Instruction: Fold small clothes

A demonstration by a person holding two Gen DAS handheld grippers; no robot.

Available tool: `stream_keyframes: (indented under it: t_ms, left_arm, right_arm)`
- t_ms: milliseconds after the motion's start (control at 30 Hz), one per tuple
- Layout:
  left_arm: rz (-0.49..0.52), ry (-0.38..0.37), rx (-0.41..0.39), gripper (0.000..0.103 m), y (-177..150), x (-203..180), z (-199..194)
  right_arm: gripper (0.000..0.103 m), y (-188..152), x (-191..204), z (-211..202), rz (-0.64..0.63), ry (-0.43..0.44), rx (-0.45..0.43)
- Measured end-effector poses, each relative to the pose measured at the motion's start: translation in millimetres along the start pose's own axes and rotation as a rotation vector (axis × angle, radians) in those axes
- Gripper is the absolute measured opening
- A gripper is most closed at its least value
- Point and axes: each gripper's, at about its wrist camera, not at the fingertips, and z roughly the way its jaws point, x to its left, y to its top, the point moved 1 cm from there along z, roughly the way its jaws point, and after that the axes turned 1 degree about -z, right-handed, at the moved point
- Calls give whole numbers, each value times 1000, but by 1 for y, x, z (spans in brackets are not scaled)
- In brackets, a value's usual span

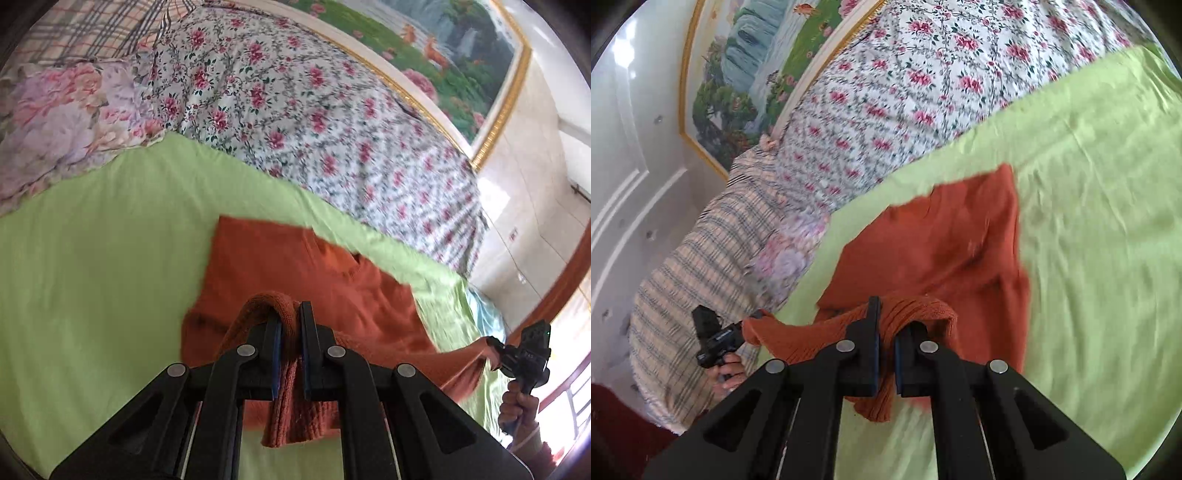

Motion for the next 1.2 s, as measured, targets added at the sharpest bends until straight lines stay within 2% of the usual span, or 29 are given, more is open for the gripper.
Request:
stream_keyframes:
  t_ms: [133,333,433,633,733,800,833,900,967,1033,1067,1133,1200]
  left_arm:
    - [-7,35,13,7,32,1,51]
    - [-4,85,57,7,60,12,120]
    - [-17,107,90,7,67,25,154]
    - [-27,151,147,8,65,43,202]
    - [-57,170,205,12,57,51,215]
    - [-71,138,209,17,49,48,206]
    - [-68,120,208,20,44,44,199]
    - [-35,70,216,27,23,28,181]
    - [3,30,233,28,-1,10,168]
    - [46,-22,283,29,-27,-12,166]
    - [68,-40,312,29,-38,-22,169]
    - [136,-51,383,29,-57,-46,185]
    - [218,-11,420,32,-63,-61,199]
  right_arm:
    - [7,49,-24,40,6,-48,-3]
    - [7,94,-63,88,58,-77,-11]
    - [7,105,-79,110,80,-97,3]
    - [7,109,-115,151,121,-198,70]
    - [9,105,-125,165,133,-254,119]
    - [14,101,-127,164,149,-276,131]
    - [19,100,-126,158,148,-285,118]
    - [42,96,-114,138,103,-338,64]
    - [47,87,-95,118,25,-390,0]
    - [47,71,-71,108,-45,-377,-19]
    - [47,62,-60,110,-77,-343,2]
    - [47,43,-39,127,-148,-259,105]
    - [47,27,-26,154,-198,-207,225]
